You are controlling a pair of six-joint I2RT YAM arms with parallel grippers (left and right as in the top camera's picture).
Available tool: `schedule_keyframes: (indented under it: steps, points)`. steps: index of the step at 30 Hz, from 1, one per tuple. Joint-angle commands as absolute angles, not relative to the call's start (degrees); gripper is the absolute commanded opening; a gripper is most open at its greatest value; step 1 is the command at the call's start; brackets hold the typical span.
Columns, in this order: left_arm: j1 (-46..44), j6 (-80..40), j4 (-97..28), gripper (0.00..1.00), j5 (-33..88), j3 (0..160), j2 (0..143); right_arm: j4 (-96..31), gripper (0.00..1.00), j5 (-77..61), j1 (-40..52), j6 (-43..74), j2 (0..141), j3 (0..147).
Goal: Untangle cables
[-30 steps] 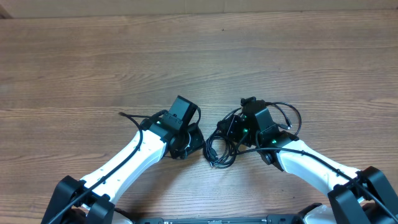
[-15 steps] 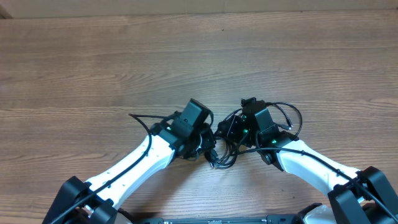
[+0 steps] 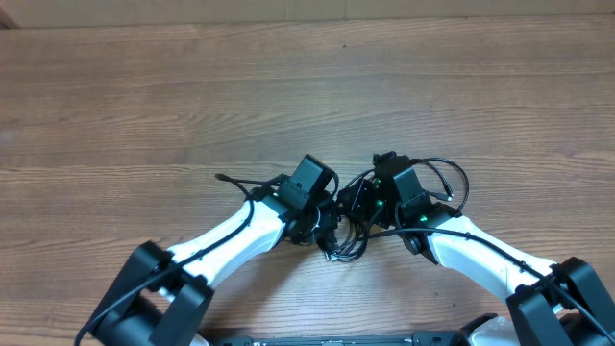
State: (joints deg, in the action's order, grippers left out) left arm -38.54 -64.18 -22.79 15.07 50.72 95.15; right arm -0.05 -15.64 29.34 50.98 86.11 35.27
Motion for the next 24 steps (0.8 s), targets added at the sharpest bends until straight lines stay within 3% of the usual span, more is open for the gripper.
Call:
schedule_keyframes:
  steps: [1, 11, 13, 14, 16, 22, 23, 24]
  points:
    - [-38.7, -64.3, -22.5, 0.22, 17.7, 51.0, 98.3, 0.0, 0.04, -15.0, 29.6, 50.5, 86.2, 36.0]
    - [-38.4, -63.6, -23.4, 0.22, 19.6, 50.7, 99.6, 0.0, 0.04, -14.8, 29.6, 50.5, 86.2, 36.0]
    - [-38.2, -61.8, -23.6, 0.18, 20.2, 50.7, 99.0, -0.1, 0.04, -14.5, 29.6, 50.5, 86.2, 36.0]
    - [-38.2, -61.5, -24.5, 0.09, 20.2, 50.7, 97.9, -0.4, 0.05, -14.1, 29.6, 50.5, 86.2, 36.0]
    - [-38.1, -61.4, -26.1, 0.04, 19.3, 50.7, 96.0, -0.6, 0.05, -13.7, 29.6, 50.5, 86.2, 36.0]
    - [-37.1, -61.3, -32.8, 0.04, 10.0, 50.7, 89.0, -0.8, 0.05, -13.4, 29.6, 50.5, 86.2, 36.0]
    - [-36.8, -61.3, -32.8, 0.06, 9.8, 50.7, 88.4, -0.8, 0.05, -13.2, 29.6, 50.5, 86.2, 36.0]
    - [-36.3, -61.3, -32.7, 0.13, 10.3, 50.7, 88.0, -0.8, 0.05, -12.8, 29.6, 50.5, 86.2, 36.0]
